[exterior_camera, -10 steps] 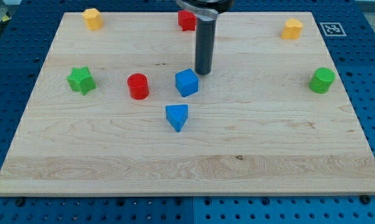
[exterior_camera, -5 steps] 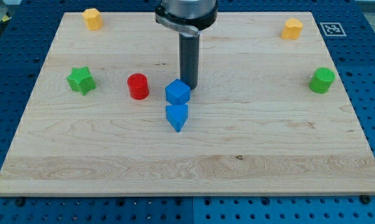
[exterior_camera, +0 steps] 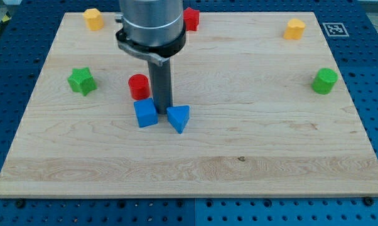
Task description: Move blue cube to the left corner of the board
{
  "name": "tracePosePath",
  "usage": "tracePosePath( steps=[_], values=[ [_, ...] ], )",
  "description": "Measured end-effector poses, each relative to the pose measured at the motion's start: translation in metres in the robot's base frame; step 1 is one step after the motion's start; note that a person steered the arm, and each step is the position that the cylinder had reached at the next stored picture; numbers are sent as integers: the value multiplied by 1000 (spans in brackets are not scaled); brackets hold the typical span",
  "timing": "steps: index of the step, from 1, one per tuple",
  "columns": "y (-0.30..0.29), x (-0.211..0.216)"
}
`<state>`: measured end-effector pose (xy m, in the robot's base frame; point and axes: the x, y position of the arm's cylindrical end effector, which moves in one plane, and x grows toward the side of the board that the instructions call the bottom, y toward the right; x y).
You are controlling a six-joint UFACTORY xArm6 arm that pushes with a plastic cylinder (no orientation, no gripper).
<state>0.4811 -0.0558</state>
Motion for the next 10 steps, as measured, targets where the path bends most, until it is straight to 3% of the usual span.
tracePosePath(
  steps=[4, 6, 10],
  values=[
    [-107, 5],
    [-85, 8],
    [-103, 82]
  ],
)
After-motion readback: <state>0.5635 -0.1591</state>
